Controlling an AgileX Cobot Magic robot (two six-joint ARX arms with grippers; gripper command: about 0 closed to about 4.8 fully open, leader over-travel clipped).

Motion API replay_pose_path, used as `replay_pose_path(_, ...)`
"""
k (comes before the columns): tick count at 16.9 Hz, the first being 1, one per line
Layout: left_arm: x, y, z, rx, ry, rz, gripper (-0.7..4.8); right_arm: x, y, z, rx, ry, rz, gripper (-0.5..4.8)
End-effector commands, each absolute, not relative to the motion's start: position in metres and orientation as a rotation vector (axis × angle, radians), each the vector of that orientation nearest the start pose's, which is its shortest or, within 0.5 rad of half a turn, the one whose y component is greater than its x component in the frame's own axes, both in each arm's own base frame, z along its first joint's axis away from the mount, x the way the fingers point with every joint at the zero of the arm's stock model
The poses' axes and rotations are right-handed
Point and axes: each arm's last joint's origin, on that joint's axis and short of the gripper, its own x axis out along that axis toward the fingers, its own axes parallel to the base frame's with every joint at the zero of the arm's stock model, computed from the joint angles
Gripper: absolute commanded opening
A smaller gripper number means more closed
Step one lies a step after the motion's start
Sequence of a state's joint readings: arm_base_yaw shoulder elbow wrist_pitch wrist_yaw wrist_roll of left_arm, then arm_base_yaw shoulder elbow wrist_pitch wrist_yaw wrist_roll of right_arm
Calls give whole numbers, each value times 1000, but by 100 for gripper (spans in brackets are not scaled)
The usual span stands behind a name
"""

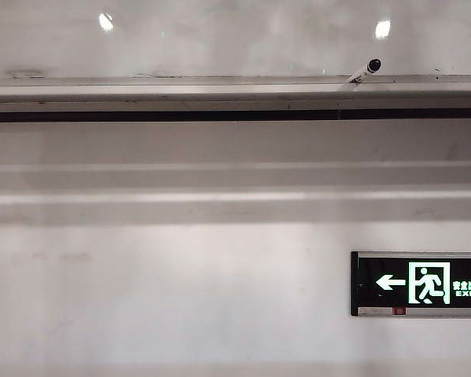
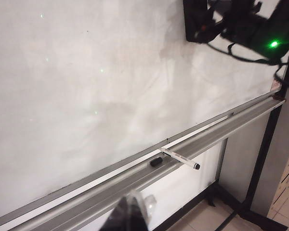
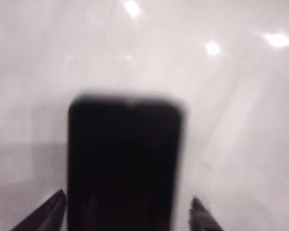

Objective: Wipe the whiteboard clean using the black magnetic whiteboard eraser attached to the whiteboard.

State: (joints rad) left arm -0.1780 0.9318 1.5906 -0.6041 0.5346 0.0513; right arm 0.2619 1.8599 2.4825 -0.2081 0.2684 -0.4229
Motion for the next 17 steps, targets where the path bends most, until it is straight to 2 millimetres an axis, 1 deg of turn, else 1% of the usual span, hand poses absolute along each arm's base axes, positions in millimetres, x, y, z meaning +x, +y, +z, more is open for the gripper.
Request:
replay_pose_path(1, 106, -34, 520, 60, -88, -715, -6, 292, 71, 616, -271, -494, -110, 61)
replay_pose_path(2, 107, -34, 521, 62, -98, -709, -6, 277, 67, 624, -267, -507, -113, -3)
replay_pose_path(5, 112, -35, 522, 62, -106, -689, -6, 242, 58, 636, -265, -510, -114, -5)
replay_pose_path(8, 114, -36, 525, 69, -144, -717, -6, 222, 52, 638, -277, -458, -101, -5)
replay_pose_path(10, 116, -39, 526, 69, -158, -734, -6, 213, 50, 636, -261, -412, -84, -5)
replay_pose_path(12, 118, -44, 526, 62, -160, -720, -6, 204, 48, 634, -202, -360, -56, -5)
replay_pose_path(14, 120, -52, 526, 51, -159, -712, -6, 201, 47, 626, -157, -268, -32, -5)
replay_pose_path(17, 123, -67, 525, 41, -147, -709, -6, 204, 50, 607, -209, -85, 58, -5)
